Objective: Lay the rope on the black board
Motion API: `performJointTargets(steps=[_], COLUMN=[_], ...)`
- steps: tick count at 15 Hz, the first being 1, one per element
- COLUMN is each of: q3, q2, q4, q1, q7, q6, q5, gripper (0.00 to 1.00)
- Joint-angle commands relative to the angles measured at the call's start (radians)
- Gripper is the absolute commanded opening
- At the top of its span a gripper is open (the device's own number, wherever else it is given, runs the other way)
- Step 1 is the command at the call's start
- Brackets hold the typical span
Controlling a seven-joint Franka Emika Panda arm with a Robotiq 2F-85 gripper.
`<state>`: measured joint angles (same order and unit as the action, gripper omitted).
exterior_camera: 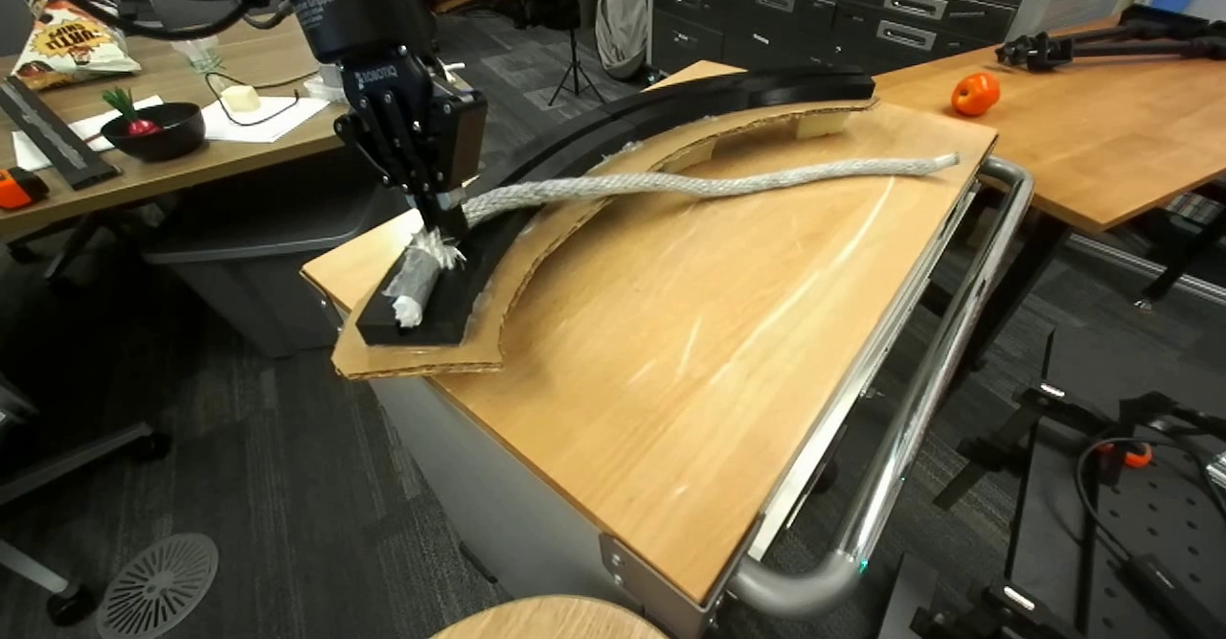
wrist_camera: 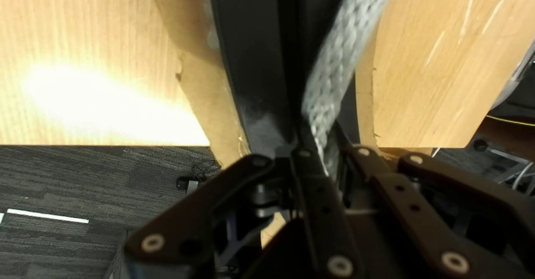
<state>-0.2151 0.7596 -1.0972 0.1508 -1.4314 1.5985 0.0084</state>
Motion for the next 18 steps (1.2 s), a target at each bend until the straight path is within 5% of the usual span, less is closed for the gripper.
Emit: performJointTargets(steps=[1, 9, 14, 15, 18], q3=[-0.001, 0.023, 0.027, 0.005, 0.003], q2=[-0.027, -0.24, -0.378, -0.277, -0.282], q4=[0.018, -0.09, -0.35, -0.194, -0.217], q1=[-0.003, 0.03, 0.028, 0.023, 0.022], q7=[0.041, 0.428, 0.708, 0.627, 0.638], q6=[0.043, 0.193, 0.348, 0.263, 0.271], q5=[0.018, -0.001, 0.015, -0.004, -0.004], gripper=[0.41, 1.0, 1.0, 1.0, 1.0])
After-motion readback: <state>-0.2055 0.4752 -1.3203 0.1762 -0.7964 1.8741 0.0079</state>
